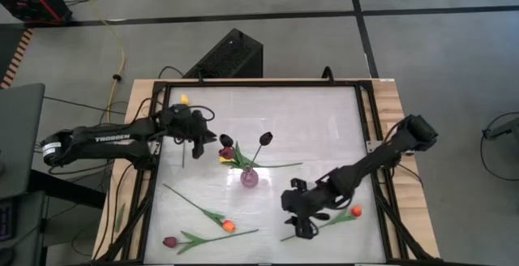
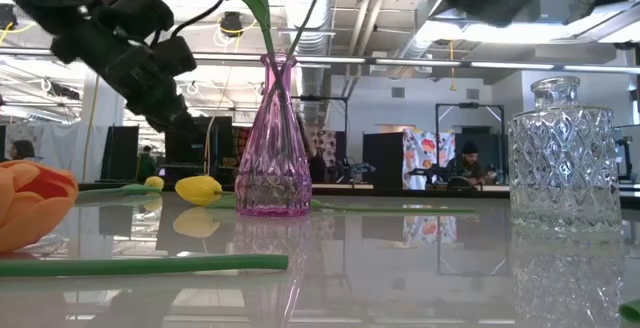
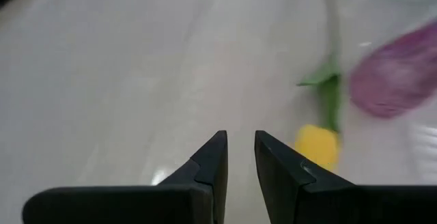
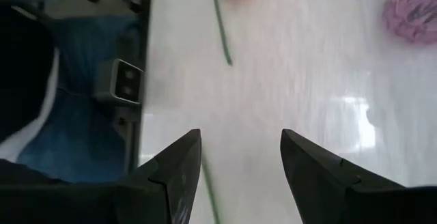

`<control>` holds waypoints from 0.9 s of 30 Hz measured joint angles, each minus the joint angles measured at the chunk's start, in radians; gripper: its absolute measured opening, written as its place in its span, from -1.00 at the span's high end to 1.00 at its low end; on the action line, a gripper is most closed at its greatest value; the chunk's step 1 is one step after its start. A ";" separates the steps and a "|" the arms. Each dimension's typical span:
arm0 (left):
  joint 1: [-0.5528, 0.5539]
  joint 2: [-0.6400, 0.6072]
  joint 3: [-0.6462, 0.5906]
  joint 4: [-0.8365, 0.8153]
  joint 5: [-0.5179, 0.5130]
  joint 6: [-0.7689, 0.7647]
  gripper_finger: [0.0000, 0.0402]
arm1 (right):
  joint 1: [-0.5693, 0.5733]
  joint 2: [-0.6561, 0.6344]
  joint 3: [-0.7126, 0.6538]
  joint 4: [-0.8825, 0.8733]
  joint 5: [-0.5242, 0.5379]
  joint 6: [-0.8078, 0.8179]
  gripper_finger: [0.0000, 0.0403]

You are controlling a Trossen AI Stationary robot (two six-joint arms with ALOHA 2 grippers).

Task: Sort flowers into vase by color
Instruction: Put the red flower into the pink vase

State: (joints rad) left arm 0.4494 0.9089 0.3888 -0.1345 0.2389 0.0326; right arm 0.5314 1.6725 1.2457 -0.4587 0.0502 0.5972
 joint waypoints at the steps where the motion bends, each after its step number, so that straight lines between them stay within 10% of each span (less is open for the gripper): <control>1: 0.000 0.000 0.027 -0.053 -0.034 -0.006 0.69 | -0.006 0.013 0.000 0.001 0.000 0.000 -0.13; 5: -0.006 0.000 0.128 -0.180 -0.087 -0.080 0.69 | -0.024 0.044 0.000 -0.001 -0.009 -0.004 -0.13; 16: -0.207 0.000 0.322 -0.481 0.266 -0.237 0.69 | -0.046 0.043 0.003 0.000 -0.126 -0.157 -0.13; 27: -0.662 -0.008 0.433 -0.757 0.122 -0.640 0.69 | -0.044 0.042 0.046 0.001 -0.158 -0.317 -0.13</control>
State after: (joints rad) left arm -0.2124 0.9004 0.8219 -0.8916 0.3611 -0.6074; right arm 0.4874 1.7143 1.2913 -0.4580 -0.1081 0.2802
